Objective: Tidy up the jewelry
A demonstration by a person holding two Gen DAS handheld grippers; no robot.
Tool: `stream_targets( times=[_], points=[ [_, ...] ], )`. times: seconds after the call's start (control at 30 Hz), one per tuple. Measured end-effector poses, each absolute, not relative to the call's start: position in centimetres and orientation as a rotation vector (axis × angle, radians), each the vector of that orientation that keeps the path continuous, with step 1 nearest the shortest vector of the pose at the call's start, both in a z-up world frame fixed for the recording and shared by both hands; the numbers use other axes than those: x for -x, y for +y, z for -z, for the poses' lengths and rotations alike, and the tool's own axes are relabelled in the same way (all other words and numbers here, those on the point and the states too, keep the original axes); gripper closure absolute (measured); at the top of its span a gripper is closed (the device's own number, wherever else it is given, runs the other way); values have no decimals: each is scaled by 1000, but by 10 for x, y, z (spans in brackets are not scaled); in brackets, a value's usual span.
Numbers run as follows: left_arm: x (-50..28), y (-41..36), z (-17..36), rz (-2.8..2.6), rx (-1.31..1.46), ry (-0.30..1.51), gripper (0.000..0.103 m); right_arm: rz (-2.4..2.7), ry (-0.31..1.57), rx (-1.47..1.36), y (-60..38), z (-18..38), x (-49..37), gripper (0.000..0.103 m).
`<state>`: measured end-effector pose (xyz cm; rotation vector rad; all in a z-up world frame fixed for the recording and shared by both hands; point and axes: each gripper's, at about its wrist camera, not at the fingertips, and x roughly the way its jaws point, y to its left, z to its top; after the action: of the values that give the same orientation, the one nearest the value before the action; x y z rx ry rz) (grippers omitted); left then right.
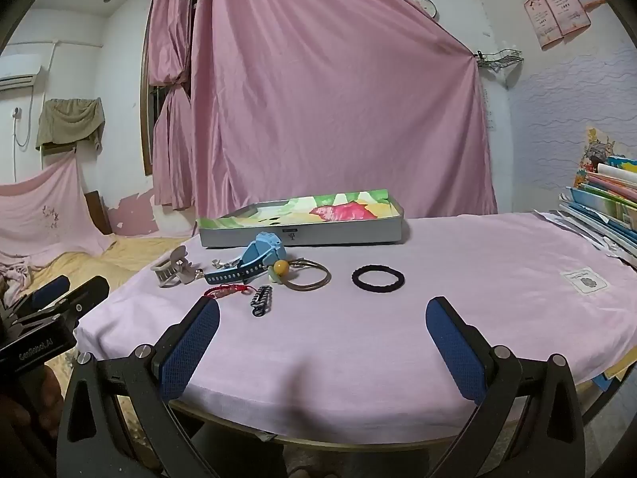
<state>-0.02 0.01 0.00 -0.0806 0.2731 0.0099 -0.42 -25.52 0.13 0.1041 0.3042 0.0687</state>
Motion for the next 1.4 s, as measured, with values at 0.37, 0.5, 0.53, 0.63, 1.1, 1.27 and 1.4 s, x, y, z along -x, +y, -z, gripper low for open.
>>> stream_targets(
  times=[0.37,0.5,0.53,0.63,1.1,1.27,1.4],
  points=[
    [0,0,-1,-9,83,285,0,-67,314,-116,-252,0,2,1],
    [0,0,0,-9,84,285,0,-67,320,-117,-253,0,1,1],
    [0,0,0,-10,83,285,0,-68,319,-117,-255,1,2,1],
    [0,0,0,-9,83,287,0,-66,320,-122,-255,1,4,1],
    [0,0,-1,-10,82,290,0,-65,327,-126,-259,3,0,1],
    [1,0,-1,-9,82,290,0,-66,328,-127,-259,3,0,1],
    [1,0,-1,-10,82,291,0,-66,327,-127,-260,3,0,1]
  ],
)
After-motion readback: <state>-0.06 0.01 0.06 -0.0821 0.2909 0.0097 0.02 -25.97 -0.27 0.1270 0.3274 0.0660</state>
